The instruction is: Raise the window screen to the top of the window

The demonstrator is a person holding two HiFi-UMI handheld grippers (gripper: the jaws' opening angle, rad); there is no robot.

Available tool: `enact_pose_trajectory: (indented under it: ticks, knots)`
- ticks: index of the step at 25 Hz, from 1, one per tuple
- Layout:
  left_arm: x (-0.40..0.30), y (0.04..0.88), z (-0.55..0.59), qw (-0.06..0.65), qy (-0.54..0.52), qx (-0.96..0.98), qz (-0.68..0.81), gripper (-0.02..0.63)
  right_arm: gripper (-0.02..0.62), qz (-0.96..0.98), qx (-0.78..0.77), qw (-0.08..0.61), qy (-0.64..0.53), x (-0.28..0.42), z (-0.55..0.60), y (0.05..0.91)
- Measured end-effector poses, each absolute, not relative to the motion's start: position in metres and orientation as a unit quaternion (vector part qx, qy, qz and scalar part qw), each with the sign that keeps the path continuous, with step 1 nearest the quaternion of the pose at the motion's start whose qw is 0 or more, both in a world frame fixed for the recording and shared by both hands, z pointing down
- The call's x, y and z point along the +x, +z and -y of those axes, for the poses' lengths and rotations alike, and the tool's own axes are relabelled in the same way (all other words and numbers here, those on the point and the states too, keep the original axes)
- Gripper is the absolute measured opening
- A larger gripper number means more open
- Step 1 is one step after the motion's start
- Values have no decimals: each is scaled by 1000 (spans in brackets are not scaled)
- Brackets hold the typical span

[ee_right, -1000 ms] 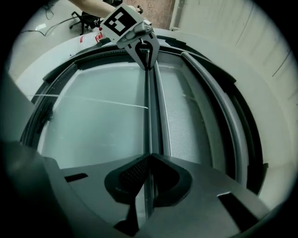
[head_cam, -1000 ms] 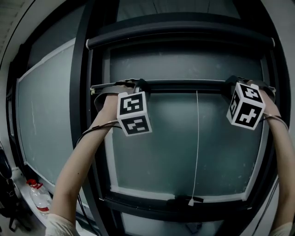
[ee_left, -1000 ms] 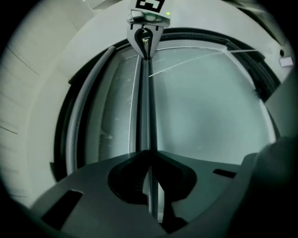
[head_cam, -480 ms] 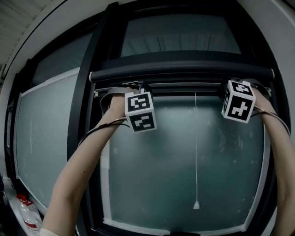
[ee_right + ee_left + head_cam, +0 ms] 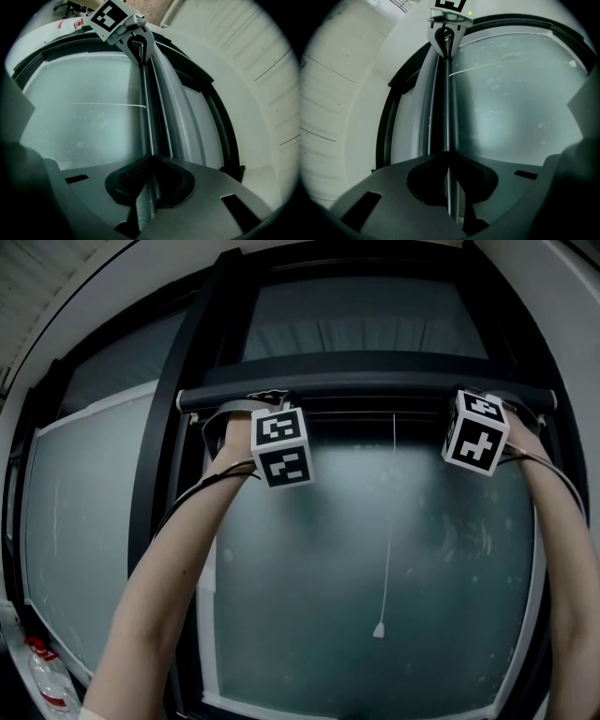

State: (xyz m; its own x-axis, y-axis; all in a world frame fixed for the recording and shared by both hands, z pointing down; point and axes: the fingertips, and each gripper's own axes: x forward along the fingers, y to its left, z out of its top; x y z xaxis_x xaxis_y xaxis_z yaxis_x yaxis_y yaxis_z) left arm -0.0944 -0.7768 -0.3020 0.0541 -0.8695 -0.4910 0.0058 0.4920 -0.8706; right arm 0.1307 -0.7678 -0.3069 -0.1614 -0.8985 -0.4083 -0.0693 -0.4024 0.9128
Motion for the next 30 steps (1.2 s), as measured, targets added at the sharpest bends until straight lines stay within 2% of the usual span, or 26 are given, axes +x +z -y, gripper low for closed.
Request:
enact_pose_trajectory:
  ticks: [3, 5, 9, 11, 15, 19, 24, 30]
  knots:
    - [-94, -299, 777, 626, -323, -392, -592, 20, 20, 447, 560, 328, -616, 131, 767, -304]
    - [-94, -299, 775, 611, -275, -432, -604, 24, 26, 483, 573, 286, -597, 134, 766, -305]
    - [-93, -304, 762, 574, -123, -506, -632, 53, 61, 580, 599, 112, -541, 142, 755, -312]
    - [-93, -296, 759, 543, -56, -554, -628, 51, 57, 589, 602, 45, -537, 142, 748, -309]
    - [-101, -256, 753, 438, 93, -663, -600, 51, 57, 645, 584, -111, -480, 153, 728, -284]
    - [-100, -162, 763, 334, 188, -725, -572, 43, 57, 709, 546, -243, -375, 166, 722, -205]
    - [-75, -22, 771, 298, 145, -744, -579, 28, 41, 741, 545, -239, -311, 167, 734, -63]
    - [-40, 109, 733, 265, 126, -776, -559, 15, 12, 768, 545, -228, -246, 158, 716, 96]
